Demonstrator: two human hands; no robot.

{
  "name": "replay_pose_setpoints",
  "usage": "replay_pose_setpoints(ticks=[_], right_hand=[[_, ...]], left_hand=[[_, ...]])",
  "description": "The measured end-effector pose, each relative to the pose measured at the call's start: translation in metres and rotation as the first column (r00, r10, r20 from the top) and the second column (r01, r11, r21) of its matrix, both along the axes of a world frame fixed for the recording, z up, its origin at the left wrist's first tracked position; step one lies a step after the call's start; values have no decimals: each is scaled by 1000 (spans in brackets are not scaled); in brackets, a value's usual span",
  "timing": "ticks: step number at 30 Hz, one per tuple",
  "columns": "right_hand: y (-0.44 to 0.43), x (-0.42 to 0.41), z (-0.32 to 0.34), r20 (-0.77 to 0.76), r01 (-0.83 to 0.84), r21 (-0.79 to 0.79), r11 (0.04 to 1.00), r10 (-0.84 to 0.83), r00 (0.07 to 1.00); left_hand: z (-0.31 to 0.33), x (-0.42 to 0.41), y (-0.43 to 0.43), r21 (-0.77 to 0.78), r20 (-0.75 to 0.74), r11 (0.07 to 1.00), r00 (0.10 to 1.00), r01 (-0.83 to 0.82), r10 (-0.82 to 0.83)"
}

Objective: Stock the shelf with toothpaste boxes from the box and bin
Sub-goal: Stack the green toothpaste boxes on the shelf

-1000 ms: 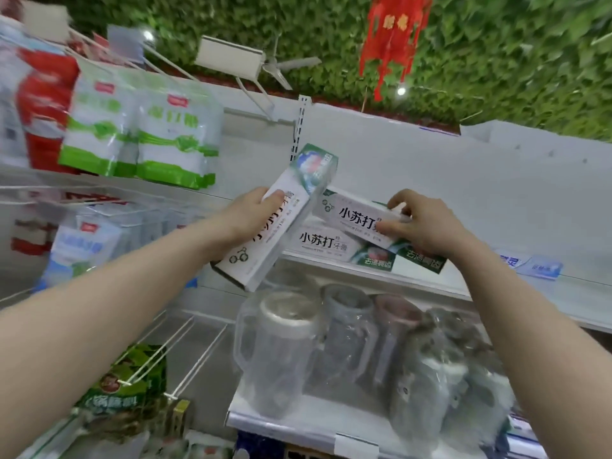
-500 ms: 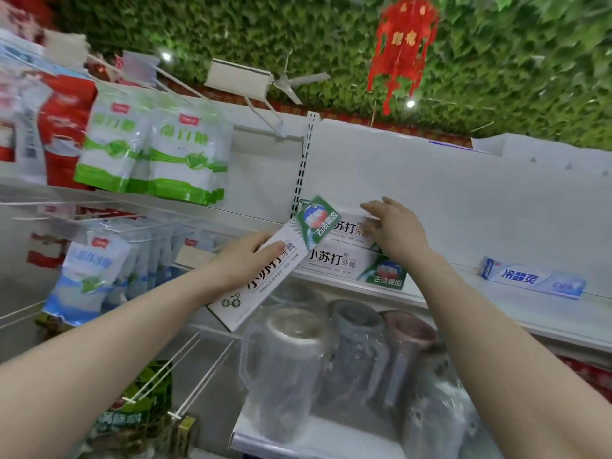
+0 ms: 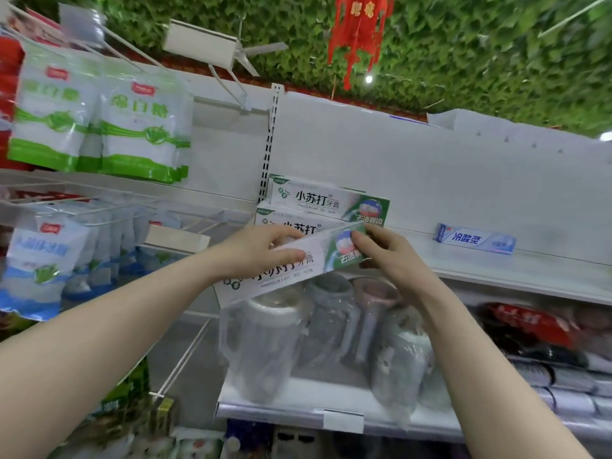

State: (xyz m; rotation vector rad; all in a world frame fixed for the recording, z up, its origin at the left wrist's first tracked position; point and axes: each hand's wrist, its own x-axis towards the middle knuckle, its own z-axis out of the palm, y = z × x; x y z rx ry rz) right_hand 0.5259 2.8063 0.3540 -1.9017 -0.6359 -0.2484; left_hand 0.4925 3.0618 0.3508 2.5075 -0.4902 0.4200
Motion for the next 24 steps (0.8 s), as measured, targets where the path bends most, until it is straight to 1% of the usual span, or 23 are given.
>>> replay_pose_setpoints(ticks=[3, 4, 6, 8, 10, 12, 14, 16, 19, 21, 23, 24], right_hand=[[-20, -4, -8, -113, -52, -43, 998, 46, 992], [-25, -5, -11, -142, -69, -21, 997, 65, 988], [-32, -10, -14, -174, -90, 74, 993, 102, 979], [-36, -14, -14, -136, -73, 133, 988, 91, 987], [-40, -18, -12, -79, -42, 168, 985, 56, 995], [-43, -21, -6, -34, 2, 199, 980, 4, 999], [-47, -19, -2, -6, 50, 254, 966, -50, 999], [-48, -14, 2, 27, 88, 284, 955, -100, 995], [-43, 1, 8, 44, 128, 292, 948, -147, 988], [-34, 10, 14, 49, 127, 317, 940, -150, 988], [-26, 21, 18, 57, 162, 324, 932, -190, 980], [-23, 30, 18, 69, 190, 314, 930, -222, 973]], left_hand=[[7, 1, -3, 129, 1, 991, 1000, 31, -31], [9, 1, -5, 171, 12, 984, 999, 40, -43], [14, 3, -9, 228, 48, 972, 996, 59, -72], [20, 4, -13, 239, 103, 968, 989, 74, -101], [29, 4, -15, 288, 169, 956, 981, 46, -98], [38, 4, -11, 391, 243, 919, 968, -48, -53], [41, 9, -3, 451, 314, 880, 950, -152, 3], [42, 18, 7, 412, 376, 881, 924, -234, 70], [41, 32, 13, 192, 448, 954, 885, -231, 125], [40, 42, 12, 63, 499, 973, 851, -224, 164], [38, 56, 12, -13, 487, 971, 847, -239, 215], [36, 65, 12, -28, 446, 969, 865, -246, 232]])
